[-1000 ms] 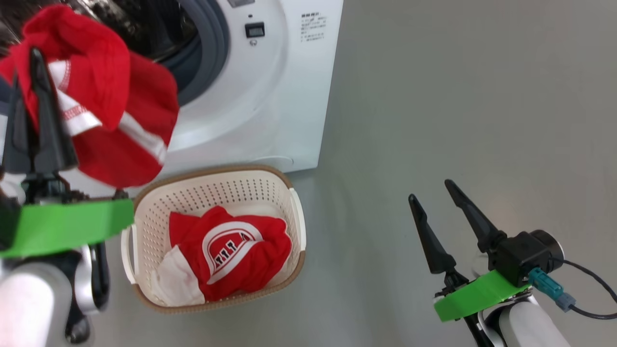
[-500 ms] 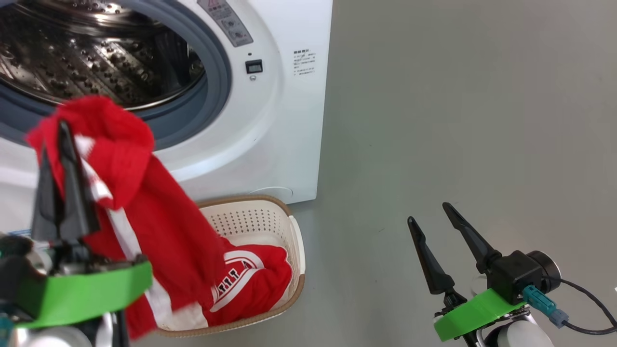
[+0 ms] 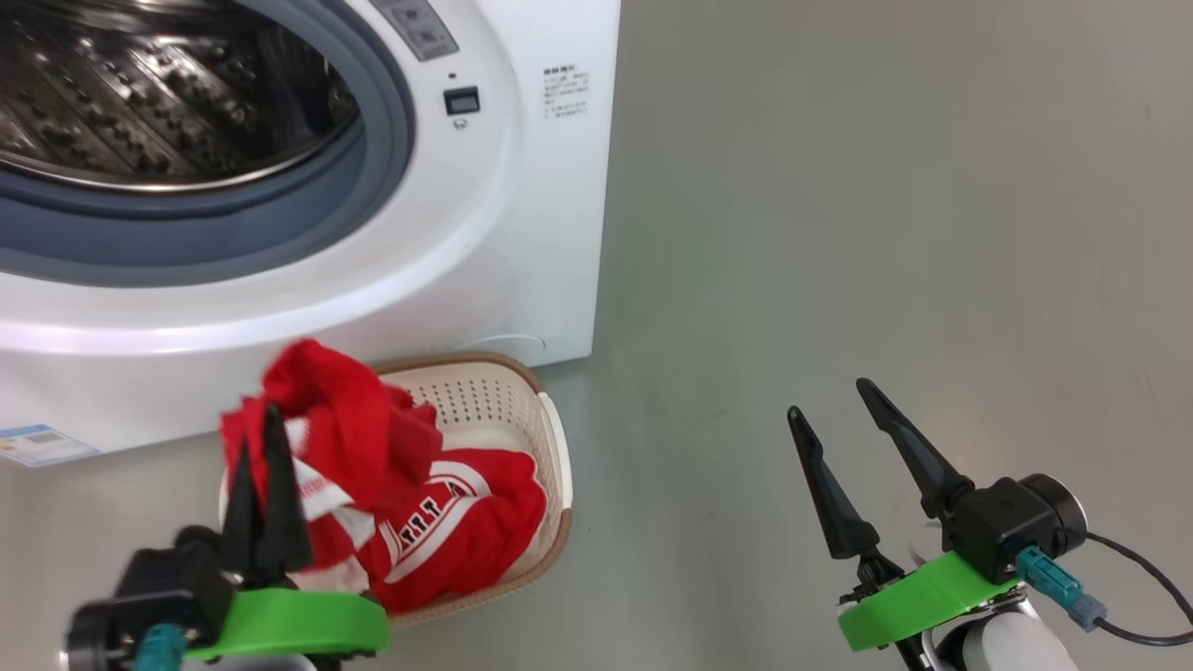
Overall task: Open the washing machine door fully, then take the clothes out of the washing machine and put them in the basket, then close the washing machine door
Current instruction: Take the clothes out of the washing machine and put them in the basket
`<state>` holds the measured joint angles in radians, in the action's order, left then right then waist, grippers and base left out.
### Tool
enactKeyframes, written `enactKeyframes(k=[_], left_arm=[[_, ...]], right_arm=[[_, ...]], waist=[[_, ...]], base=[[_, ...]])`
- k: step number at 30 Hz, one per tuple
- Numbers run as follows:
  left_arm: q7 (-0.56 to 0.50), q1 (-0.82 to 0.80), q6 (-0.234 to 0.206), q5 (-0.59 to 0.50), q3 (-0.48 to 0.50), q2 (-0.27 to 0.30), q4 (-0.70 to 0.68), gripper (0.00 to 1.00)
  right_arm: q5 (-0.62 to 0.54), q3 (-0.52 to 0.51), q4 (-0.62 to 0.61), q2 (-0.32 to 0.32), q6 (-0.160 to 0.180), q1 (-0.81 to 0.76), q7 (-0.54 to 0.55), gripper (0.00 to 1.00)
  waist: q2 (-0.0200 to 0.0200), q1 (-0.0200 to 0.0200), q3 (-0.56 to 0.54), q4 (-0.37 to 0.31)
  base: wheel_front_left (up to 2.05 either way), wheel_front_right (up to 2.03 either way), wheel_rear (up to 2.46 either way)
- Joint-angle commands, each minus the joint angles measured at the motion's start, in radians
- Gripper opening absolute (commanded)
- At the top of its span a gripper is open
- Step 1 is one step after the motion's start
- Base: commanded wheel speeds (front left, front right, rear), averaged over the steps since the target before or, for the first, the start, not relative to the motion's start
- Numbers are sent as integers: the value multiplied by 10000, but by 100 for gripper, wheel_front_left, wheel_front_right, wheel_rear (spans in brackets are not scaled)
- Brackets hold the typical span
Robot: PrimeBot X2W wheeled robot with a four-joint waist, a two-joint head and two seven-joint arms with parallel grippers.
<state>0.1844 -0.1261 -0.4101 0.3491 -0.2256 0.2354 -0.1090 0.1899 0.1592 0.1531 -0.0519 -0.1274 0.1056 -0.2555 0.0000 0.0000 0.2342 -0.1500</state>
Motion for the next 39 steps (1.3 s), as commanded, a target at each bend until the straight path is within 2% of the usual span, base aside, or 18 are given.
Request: enactKeyframes(k=[1,10,19,27,39], left_arm=[[226,-216,221,116,211,12,282,0],[749,-1523,1225,459,277,-729,3394,0],[771,-3128,2247,-55,1447,-1244,5535,0],[773,-3748,2827,-405,2167,-1546,7168,0],[773,-4556,3379,-589,2897,-1817,9499,0]], right_arm=[[55,207,-309,8,-33,278,-63,100],[167,195,-625,12,-33,869,-63,100],[424,184,-1131,14,-33,1498,-63,100],[582,181,-1201,15,-33,1848,-63,100],[609,318,-1130,16,-33,2181,-63,100]], waist=[[0,0,331,-150],[0,0,1554,-478],[0,0,3129,-846],[0,0,3881,-989],[0,0,4272,-875]], base=[[0,0,0],[0,0,0],[0,0,0],[0,0,0],[0,0,0]])
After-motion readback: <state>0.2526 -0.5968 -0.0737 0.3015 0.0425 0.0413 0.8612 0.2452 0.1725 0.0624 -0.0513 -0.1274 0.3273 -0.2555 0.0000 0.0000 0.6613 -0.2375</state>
